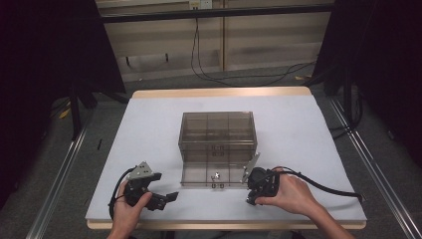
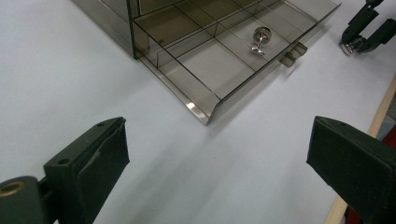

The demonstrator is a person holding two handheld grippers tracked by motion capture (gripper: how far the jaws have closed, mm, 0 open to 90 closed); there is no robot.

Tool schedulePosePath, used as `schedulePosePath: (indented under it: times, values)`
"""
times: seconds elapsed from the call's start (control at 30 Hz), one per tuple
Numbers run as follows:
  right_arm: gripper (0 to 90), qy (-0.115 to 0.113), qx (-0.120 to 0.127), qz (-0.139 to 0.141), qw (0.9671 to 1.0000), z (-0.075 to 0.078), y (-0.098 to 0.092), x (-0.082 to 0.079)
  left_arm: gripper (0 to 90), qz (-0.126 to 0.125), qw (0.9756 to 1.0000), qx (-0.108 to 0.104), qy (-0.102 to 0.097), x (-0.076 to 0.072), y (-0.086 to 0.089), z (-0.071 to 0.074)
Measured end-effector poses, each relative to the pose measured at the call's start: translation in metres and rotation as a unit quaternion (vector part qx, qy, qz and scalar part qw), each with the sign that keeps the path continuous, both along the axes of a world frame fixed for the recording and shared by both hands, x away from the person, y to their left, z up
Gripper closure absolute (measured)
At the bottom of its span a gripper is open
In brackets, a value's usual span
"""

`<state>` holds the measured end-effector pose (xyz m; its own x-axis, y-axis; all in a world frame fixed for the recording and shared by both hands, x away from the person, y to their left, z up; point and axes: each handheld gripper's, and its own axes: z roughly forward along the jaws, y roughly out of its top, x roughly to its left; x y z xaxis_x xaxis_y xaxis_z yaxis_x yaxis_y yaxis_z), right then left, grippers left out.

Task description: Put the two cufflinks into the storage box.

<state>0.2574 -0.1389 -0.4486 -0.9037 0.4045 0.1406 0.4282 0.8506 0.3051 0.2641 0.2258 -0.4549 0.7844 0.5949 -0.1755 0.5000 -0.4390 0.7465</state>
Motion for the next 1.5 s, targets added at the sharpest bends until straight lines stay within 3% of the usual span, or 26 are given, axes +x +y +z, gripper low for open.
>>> schedulePosePath:
  times: [0.37,0.67,0.9,1.23,1.5]
  values:
    - [74.0,0.001,0.011,-0.001,0.9999,0.0,-0.007,0.001,5.1,-0.001,1.0,-0.007,0.0,0.001,0.002,0.0]
    - [74.1,0.006,0.035,-0.014,0.9993,0.001,-0.018,0.002,5.0,0.002,0.9999,-0.01,-0.001,0.001,0.003,0.0]
    - [74.0,0.0,0.059,-0.007,0.9982,0.004,-0.02,0.003,4.7,0.004,0.9999,-0.01,0.0,0.001,0.003,0.0]
    - [74.1,-0.013,0.103,-0.007,0.9946,0.012,-0.025,0.004,4.5,0.007,0.9999,-0.014,-0.001,0.002,0.005,0.001]
    - [74.1,-0.023,0.124,-0.01,0.9919,0.016,-0.027,0.005,4.5,0.011,0.9998,-0.015,-0.001,0.002,0.006,0.001]
